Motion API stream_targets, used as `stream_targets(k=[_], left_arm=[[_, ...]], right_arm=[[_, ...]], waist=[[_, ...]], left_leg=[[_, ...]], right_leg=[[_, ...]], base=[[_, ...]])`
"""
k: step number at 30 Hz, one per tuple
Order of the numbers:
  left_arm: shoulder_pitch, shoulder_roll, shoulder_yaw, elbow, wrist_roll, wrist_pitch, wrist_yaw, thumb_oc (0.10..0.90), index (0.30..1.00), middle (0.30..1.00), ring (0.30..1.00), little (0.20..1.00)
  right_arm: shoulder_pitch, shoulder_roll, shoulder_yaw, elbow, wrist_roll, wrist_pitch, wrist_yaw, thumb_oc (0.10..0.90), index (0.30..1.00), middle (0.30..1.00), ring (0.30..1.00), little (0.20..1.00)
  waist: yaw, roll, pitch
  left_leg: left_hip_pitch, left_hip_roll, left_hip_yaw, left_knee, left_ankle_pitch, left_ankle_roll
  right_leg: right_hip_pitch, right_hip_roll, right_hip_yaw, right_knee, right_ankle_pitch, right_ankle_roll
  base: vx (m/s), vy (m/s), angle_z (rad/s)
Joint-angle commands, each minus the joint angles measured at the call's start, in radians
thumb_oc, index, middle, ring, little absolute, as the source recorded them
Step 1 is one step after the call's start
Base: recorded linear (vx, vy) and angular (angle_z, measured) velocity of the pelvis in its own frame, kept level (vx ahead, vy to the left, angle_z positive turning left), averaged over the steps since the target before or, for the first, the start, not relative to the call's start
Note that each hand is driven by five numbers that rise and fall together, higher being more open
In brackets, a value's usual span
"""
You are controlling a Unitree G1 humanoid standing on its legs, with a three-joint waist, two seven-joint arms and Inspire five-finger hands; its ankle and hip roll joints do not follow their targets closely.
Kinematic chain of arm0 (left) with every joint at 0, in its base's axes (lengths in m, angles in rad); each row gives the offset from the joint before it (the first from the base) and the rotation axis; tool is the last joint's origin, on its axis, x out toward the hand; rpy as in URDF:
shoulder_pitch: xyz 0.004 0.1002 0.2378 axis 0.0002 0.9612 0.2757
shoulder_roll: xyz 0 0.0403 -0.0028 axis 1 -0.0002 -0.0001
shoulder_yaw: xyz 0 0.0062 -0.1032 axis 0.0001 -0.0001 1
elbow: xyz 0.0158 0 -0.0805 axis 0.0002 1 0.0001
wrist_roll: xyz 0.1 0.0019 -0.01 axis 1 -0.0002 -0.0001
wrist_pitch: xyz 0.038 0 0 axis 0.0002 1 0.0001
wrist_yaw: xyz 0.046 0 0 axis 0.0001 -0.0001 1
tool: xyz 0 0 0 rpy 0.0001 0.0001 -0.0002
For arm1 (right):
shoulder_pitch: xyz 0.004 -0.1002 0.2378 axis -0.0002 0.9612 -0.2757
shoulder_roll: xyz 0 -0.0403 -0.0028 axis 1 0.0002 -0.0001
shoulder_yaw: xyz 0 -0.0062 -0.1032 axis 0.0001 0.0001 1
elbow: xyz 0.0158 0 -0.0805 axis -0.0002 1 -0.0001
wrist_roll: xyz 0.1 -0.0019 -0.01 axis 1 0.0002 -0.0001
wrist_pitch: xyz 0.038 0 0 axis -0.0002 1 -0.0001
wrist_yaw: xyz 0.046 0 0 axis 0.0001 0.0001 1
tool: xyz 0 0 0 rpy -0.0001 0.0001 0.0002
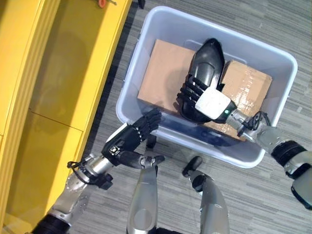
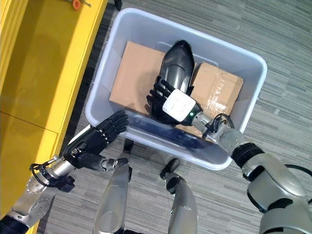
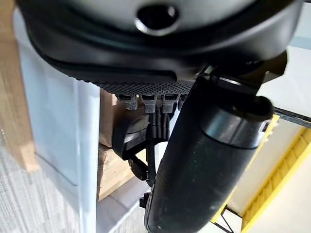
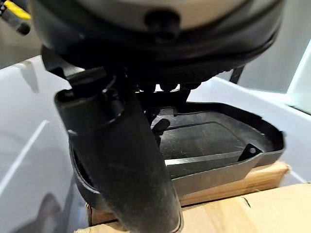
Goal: Move parts from the plastic box to the shelf.
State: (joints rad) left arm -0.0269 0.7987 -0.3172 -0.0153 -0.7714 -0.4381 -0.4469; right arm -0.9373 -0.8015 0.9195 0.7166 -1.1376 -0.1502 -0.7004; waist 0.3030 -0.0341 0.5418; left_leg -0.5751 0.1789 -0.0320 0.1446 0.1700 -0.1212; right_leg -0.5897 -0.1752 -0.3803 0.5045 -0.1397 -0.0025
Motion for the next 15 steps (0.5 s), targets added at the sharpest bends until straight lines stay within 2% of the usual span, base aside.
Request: stream_targets(k=[1, 8, 15], left_arm=[[-0.04, -0.079, -0.017, -0.118, 0.012, -0.099, -0.011, 0.9, 1.0, 1.0, 1.0, 1.0], [-0.053, -0.087, -0.023, -0.141, -0.002, -0.078, -0.002, 0.9, 1.0, 1.0, 1.0, 1.0], [-0.045, -0.079, -0.022, -0.152, -0.015, -0.082, -0.011, 0.9, 1.0, 1.0, 1.0, 1.0]], right_arm=[[-0.067, -0.067, -0.123, 0.074, 0.115, 0.099, -0.117, 0.9, 1.0, 1.0, 1.0, 1.0], [-0.053, -0.08, -0.15, 0.124, 0.12, 0.077, -0.145, 0.9, 1.0, 1.0, 1.0, 1.0], [-0.045, -0.087, -0.18, 0.117, 0.17, 0.051, -0.252, 0.9, 1.0, 1.0, 1.0, 1.0]], waist=[[-0.024, 0.063, -0.022], [-0.038, 0.092, -0.022], [-0.044, 0.103, -0.022]], left_leg=[[-0.007, -0.015, 0.03, 0.055, -0.097, 0.045], [-0.018, -0.022, 0.045, 0.068, -0.107, 0.049], [-0.014, -0.026, 0.049, 0.062, -0.11, 0.05]], right_leg=[[0.045, 0.083, 0.004, -0.015, -0.021, 0.03], [0.018, 0.066, 0.02, -0.001, -0.03, 0.029], [0.014, 0.062, 0.028, -0.007, -0.029, 0.03]], base=[[-0.01, 0.057, -0.03], [0.0, 0.057, -0.04], [0.0, 0.0, 0.0]])
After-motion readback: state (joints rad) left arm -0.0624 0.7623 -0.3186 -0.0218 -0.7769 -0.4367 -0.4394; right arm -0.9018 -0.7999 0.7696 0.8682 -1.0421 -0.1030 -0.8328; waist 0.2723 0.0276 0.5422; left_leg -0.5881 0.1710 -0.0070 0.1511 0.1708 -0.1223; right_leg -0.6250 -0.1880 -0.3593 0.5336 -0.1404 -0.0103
